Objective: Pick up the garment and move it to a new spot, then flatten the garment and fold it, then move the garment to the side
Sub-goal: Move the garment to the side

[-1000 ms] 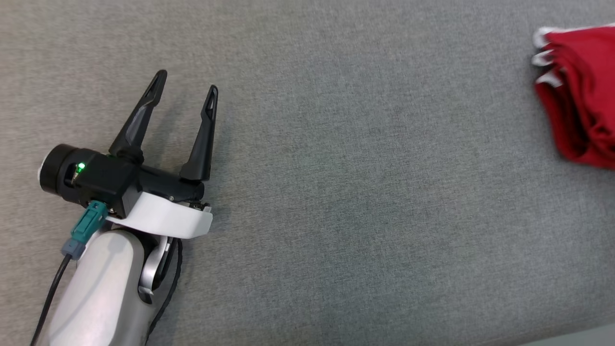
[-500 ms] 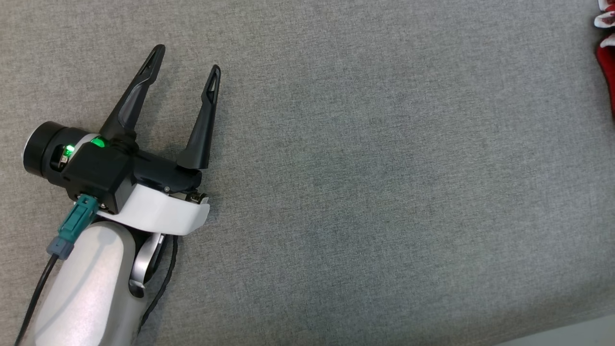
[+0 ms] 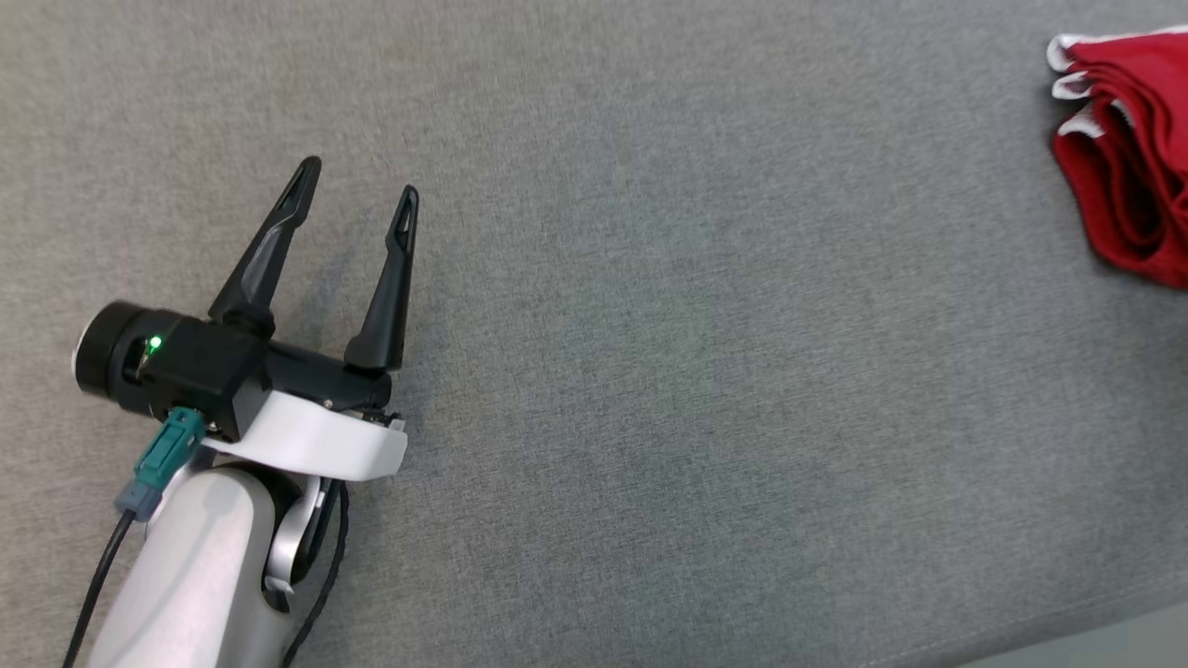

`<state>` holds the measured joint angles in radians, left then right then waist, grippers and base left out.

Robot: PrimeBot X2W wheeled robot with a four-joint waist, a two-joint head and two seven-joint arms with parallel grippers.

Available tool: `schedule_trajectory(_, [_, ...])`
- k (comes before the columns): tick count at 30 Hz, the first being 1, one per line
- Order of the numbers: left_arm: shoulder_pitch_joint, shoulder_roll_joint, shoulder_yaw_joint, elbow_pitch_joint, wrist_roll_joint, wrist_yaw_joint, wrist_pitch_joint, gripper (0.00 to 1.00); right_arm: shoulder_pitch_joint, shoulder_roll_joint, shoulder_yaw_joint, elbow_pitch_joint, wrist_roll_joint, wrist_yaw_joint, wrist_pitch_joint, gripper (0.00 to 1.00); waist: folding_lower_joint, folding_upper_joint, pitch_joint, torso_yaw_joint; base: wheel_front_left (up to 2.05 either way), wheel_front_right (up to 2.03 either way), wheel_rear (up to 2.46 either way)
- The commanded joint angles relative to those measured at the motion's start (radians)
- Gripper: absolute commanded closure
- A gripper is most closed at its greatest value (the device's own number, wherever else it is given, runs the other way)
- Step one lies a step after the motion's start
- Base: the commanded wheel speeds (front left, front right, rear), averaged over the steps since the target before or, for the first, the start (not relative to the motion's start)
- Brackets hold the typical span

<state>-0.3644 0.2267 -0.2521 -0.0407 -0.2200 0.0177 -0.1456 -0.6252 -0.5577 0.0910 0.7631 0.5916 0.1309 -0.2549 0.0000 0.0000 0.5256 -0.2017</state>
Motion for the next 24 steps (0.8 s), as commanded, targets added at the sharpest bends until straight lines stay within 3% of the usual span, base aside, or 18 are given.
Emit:
schedule_trajectory(1, [0.016,-0.003,0.007,0.005,-0.007,0.007,-0.006,0.0,0.02,0.007,-0.011,-0.016,0.01,0.0,-0.007,0.0,0.0,0.0,-0.043,-0.001,0.0,0.0,0.0])
schedule_trajectory(7, [0.076,-0.015,0.021,0.029,-0.035,0.031,-0.018,0.0,0.119,0.086,-0.058,-0.14,-0.035,0.0,-0.011,0.0,0.0,0.0,-0.122,0.015,0.0,0.0,0.0])
schedule_trajectory(19, [0.169,-0.044,0.038,0.095,-0.087,0.061,-0.049,0.0,0.278,0.334,-0.073,-0.391,-0.212,0.0,0.004,0.0,0.0,0.0,-0.238,0.101,0.0,0.0,0.0])
schedule_trajectory(24, [0.197,-0.051,0.049,0.135,-0.104,0.068,-0.064,0.0,0.321,0.384,-0.058,-0.454,-0.246,0.0,0.028,0.0,0.0,0.0,-0.273,0.14,0.0,0.0,0.0])
